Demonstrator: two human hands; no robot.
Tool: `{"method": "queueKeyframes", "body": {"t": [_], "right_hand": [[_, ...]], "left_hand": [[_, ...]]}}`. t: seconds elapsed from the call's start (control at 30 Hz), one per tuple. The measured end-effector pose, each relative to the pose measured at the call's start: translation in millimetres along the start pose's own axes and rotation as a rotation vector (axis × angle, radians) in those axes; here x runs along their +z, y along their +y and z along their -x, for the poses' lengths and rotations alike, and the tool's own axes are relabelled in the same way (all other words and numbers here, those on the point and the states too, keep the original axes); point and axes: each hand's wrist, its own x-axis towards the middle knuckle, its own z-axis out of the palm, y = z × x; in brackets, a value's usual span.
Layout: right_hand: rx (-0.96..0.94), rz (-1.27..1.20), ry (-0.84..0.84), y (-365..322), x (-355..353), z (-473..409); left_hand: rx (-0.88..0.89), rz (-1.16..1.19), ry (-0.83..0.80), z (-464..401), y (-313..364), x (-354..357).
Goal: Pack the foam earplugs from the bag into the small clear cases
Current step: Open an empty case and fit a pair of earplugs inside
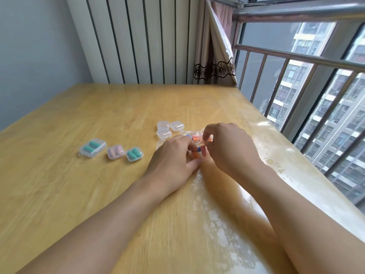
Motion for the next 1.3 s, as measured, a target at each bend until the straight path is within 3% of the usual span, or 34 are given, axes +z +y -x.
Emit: {"method": "queueKeyframes", "body": {"t": [0.2,0.3,0.4,0.63,0.83,0.9,1.03,1.13,1.3], "right_hand": [[0.015,-0.371,0.054,3.6,1.2,-3.5],[-0.014,-0.56,0.0,0.2,-5.2,-2.8],[-0.058,-0.562,-0.081,1.2,-4.3,-1.8],[0.131,-0.916,-0.166,13.2,-3.2,-8.3],[0.144,-1.124,-0.161,11.4,-8.3,-9.6],[0.103,-1.172,-0.107,7.6,-10.8,-7.2],[-0.042,-1.128,-0.196,-12.9,-3.9,7.3],[-0.166,-0.985,-0.21,-24.7,9.0,13.2],[-0.202,-0.793,-0.107,-24.1,20.9,11.0]], "left_hand": [[-0.028,0.111,0.011,1.7,0.4,0.3],[0.078,0.074,0.011,2.3,2.0,-2.4],[0.191,-0.041,0.044,4.7,5.1,-5.6],[0.263,-0.056,0.073,3.2,2.4,-4.1],[-0.051,0.488,0.224,-1.5,8.5,-23.5],[-0.132,0.615,0.159,-2.3,0.5,-49.2],[-0.234,0.443,-0.173,12.0,-29.0,-92.8],[-0.258,0.411,-0.146,14.0,-38.4,-97.6],[-0.204,0.348,-0.109,7.7,-45.9,-87.4]]}}
